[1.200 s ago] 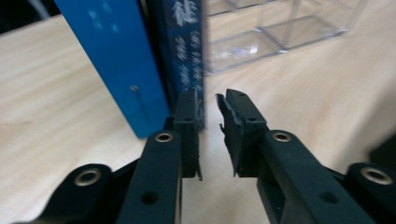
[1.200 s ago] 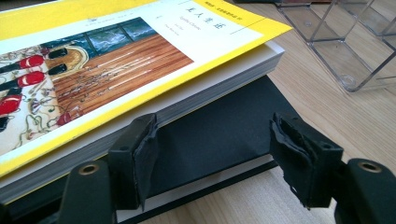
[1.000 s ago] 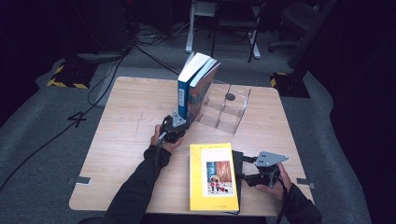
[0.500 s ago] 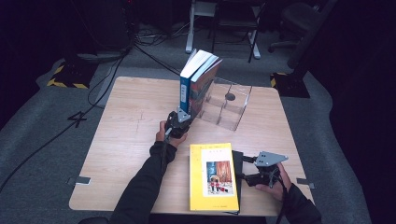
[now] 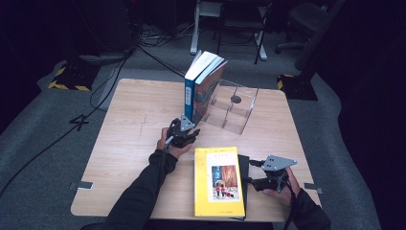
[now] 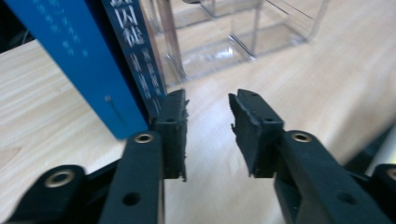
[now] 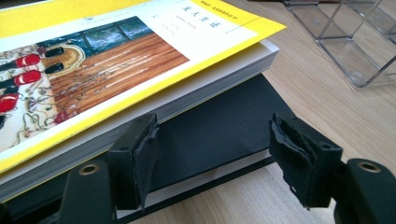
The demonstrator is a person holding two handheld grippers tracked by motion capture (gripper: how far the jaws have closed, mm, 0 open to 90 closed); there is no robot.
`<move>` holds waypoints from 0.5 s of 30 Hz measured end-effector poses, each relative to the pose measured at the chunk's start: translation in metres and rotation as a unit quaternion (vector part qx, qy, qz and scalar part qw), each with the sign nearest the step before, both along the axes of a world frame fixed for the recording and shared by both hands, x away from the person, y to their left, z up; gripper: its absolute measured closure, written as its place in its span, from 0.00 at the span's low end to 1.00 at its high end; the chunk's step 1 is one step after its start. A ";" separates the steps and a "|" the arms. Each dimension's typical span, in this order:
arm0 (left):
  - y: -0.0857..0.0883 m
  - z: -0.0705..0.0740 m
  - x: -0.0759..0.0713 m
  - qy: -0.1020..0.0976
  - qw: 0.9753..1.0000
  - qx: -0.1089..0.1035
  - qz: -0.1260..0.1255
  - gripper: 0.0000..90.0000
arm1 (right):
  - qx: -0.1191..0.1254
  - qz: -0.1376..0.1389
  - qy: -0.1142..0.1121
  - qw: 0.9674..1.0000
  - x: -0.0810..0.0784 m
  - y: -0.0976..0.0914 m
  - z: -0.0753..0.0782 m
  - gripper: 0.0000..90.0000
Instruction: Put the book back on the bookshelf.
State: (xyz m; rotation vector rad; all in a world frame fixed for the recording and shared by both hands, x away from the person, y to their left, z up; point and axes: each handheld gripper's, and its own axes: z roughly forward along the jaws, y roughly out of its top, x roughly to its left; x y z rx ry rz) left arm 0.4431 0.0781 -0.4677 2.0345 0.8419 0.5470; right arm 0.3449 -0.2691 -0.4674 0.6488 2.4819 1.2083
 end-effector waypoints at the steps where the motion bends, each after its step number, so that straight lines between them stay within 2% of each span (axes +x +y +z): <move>1: 0.004 0.001 -0.005 0.003 1.000 -0.001 -0.007 0.67 | -0.001 -0.001 0.000 1.000 0.000 0.000 0.001 0.37; 3: 0.012 0.003 -0.017 0.011 1.000 0.013 -0.019 0.62 | 0.000 -0.001 0.002 1.000 -0.001 0.001 0.002 0.37; 8: 0.033 0.001 -0.050 0.018 0.999 0.028 -0.039 0.55 | 0.000 0.005 0.011 1.000 -0.005 0.005 0.007 0.36; 9: 0.033 0.001 -0.050 0.018 0.999 0.028 -0.039 0.54 | 0.000 0.005 0.011 1.000 -0.005 0.005 0.007 0.36; 10: 0.041 -0.003 -0.065 0.028 0.998 0.038 -0.051 0.51 | -0.003 0.005 0.019 1.000 -0.007 0.007 0.009 0.35; 11: 0.043 -0.005 -0.071 0.032 0.997 0.037 -0.055 0.48 | -0.005 0.005 0.020 1.000 -0.009 0.007 0.010 0.34; 14: 0.049 -0.010 -0.086 0.042 0.996 0.049 -0.068 0.45 | -0.003 0.002 0.026 1.000 -0.013 0.007 0.012 0.33; 15: 0.049 -0.010 -0.086 0.042 0.996 0.049 -0.068 0.43 | -0.003 0.002 0.026 1.000 -0.013 0.007 0.012 0.33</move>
